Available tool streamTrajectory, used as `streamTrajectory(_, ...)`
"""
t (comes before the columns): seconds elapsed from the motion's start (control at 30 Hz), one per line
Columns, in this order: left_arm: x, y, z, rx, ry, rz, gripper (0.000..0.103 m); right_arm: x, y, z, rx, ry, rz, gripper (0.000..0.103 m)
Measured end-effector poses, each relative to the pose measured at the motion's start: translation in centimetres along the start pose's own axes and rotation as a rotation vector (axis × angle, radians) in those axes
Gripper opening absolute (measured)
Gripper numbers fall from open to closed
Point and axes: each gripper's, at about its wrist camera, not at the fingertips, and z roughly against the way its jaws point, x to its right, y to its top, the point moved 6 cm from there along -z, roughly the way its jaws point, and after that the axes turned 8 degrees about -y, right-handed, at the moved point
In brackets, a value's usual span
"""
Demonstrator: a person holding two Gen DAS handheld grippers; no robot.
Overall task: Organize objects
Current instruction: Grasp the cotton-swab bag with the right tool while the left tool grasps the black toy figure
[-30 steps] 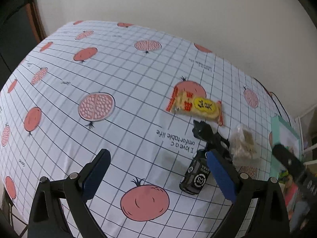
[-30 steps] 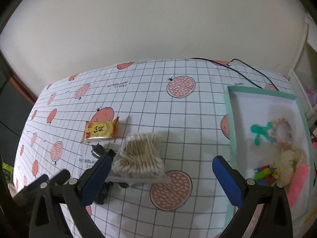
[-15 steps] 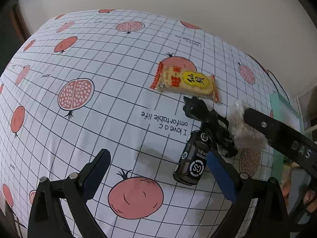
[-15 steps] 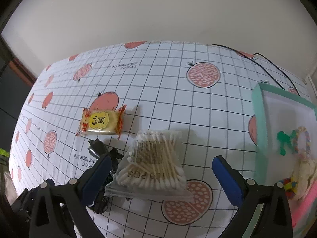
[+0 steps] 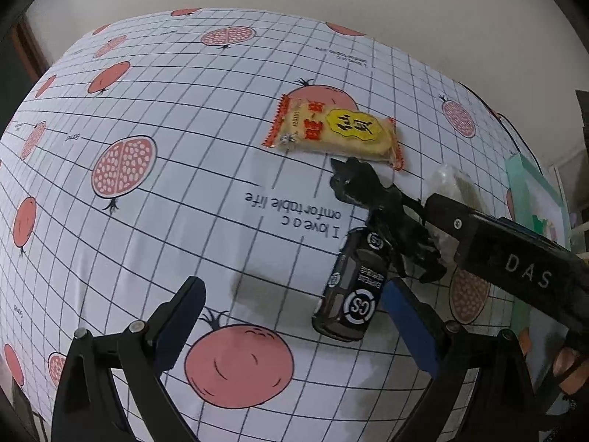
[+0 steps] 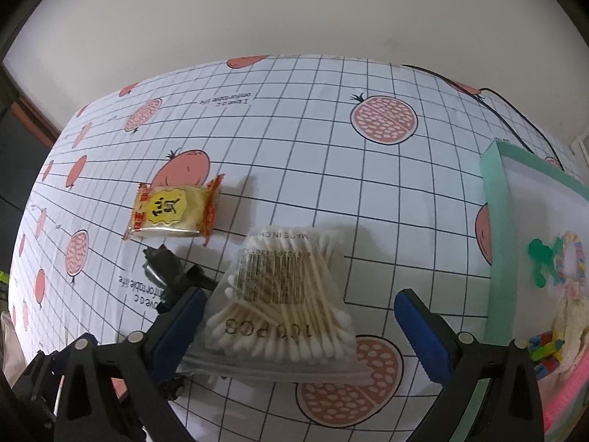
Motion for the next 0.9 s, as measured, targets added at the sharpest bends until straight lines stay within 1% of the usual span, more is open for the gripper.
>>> streamTrajectory(0.1, 0.6, -0.2, -0.2, -0.006, 0.000, -0.023, 0.098, 0.4, 0.0, -0.1, 0.000, -0.006, -0.004, 0.102)
streamTrajectory(0.17, 0.8, -0.3, -0.4, -0.008, 0.011, -0.032, 0.098, 0.7, 0.0, -0.1, 0.003, -0.009, -0.008, 0.100)
streamTrajectory(0.3, 0.9, -0.6, -0.8, -0.020, 0.015, -0.037, 0.096, 0.8, -0.1, -0.2, 0.005, -0.008, -0.003, 0.090)
streamTrajectory(0.5, 1.2, -0.8, -0.9, -0.022, 0.023, -0.052, 0.094, 0.7, 0.0, -0.1, 0.019, 0.012, -0.001, 0.081)
streamTrajectory(0.7, 1.5, -1.1, -0.9, -0.020, 0.025, -0.064, 0.093, 0.6, 0.1, 0.2, 0.041, 0.009, 0.011, 0.072)
streamTrajectory(0.77, 1.6, -1.1, -0.9, -0.020, 0.022, -0.068, 0.080, 0.8, 0.2, 0.3, 0.042, 0.011, 0.006, 0.071)
streamTrajectory(0.8, 1.6, -1.2, -1.0, -0.027, 0.016, -0.067, 0.071, 0.9, 0.2, 0.3, 0.042, 0.012, 0.002, 0.069)
streamTrajectory(0.9, 1.8, -1.4, -1.1, -0.034, 0.022, -0.080, 0.069, 1.2, 0.1, 0.4, 0.038, 0.007, -0.005, 0.066)
